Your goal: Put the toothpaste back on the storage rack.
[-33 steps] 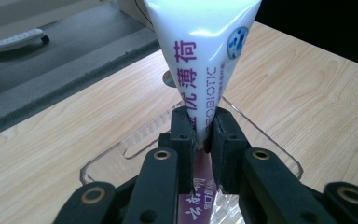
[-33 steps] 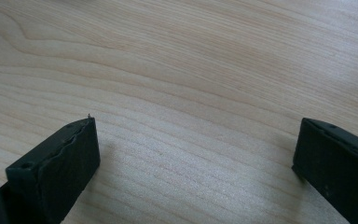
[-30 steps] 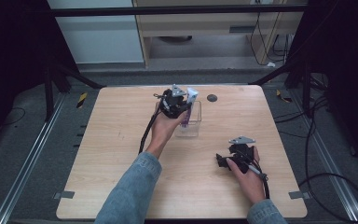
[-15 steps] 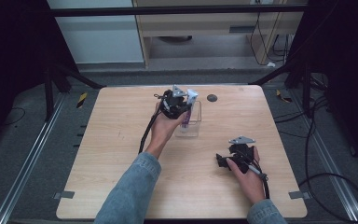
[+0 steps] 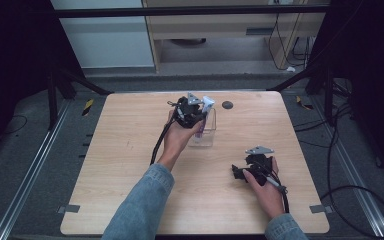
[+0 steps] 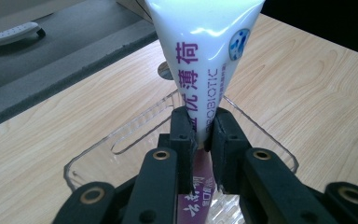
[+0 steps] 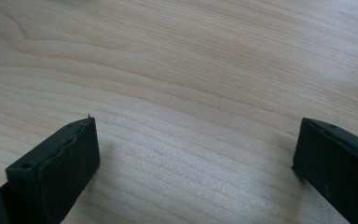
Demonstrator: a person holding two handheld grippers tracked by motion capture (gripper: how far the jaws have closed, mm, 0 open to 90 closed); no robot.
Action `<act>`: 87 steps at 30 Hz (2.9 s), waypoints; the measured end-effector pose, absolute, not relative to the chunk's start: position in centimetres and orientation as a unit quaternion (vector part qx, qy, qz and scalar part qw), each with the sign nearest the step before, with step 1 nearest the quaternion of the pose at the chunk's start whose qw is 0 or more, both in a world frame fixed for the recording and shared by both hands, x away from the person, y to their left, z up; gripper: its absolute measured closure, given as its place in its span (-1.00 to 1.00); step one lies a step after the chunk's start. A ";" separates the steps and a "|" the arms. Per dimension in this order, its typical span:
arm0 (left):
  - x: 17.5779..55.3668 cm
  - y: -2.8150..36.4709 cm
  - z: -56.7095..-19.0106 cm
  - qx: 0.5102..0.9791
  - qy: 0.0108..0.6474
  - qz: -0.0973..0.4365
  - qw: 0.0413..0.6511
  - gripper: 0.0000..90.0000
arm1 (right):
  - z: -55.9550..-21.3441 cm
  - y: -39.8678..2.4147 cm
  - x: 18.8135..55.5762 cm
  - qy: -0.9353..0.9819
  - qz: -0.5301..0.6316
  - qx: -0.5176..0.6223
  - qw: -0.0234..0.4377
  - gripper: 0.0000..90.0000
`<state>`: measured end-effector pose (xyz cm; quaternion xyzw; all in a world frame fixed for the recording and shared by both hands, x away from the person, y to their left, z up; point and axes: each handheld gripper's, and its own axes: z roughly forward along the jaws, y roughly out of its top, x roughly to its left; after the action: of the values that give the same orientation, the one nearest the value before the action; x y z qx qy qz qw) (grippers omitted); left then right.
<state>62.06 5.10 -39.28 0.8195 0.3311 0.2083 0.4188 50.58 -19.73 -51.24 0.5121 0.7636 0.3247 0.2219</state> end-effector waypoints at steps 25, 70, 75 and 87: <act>63.3 3.1 -39.2 0.829 0.346 0.197 0.393 0.76 | -51.2 -19.7 50.6 0.763 0.325 0.513 0.220 -0.99; 60.9 4.6 -38.1 0.829 0.327 0.217 0.398 0.23 | -51.2 -19.7 50.6 0.764 0.325 0.511 0.221 -0.99; 60.8 5.1 -37.8 0.825 0.334 0.208 0.406 0.12 | -51.2 -19.7 50.6 0.764 0.325 0.511 0.221 -0.99; 60.7 6.3 -37.4 0.807 0.363 0.206 0.417 -0.51 | -51.2 -19.7 50.6 0.764 0.325 0.511 0.221 -0.99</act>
<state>60.69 6.31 -37.42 0.8073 0.3626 0.2064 0.4173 50.58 -19.71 -51.24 0.5112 0.7641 0.3254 0.2213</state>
